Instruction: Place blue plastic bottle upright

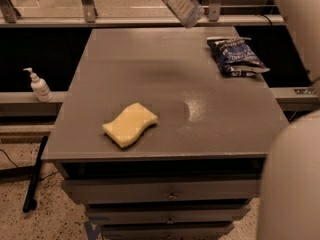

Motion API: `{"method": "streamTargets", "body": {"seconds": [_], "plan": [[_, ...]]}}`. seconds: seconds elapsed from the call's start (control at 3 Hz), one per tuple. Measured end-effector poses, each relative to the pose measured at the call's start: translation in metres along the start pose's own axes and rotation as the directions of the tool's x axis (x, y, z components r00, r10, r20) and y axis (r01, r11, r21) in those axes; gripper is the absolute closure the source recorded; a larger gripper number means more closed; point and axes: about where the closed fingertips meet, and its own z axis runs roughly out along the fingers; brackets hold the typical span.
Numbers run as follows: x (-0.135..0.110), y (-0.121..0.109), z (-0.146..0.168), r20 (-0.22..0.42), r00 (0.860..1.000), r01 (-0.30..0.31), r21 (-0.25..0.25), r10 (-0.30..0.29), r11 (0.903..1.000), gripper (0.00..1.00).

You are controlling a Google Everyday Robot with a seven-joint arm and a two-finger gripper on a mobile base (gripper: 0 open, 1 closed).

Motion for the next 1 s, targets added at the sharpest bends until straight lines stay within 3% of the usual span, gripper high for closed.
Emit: {"method": "streamTargets", "body": {"seconds": [0.33,0.67,1.0], "plan": [[-0.005,0.016,-0.053,0.124,0.992,-0.026,0.031,0.022,0.9992,1.00],[0.009,0.047,-0.067,0.228,0.972,-0.055,-0.002,0.054,0.9985,1.00],[0.026,0.058,-0.065,0.259,0.962,-0.088,-0.003,0.086,0.9961,1.00]]}}
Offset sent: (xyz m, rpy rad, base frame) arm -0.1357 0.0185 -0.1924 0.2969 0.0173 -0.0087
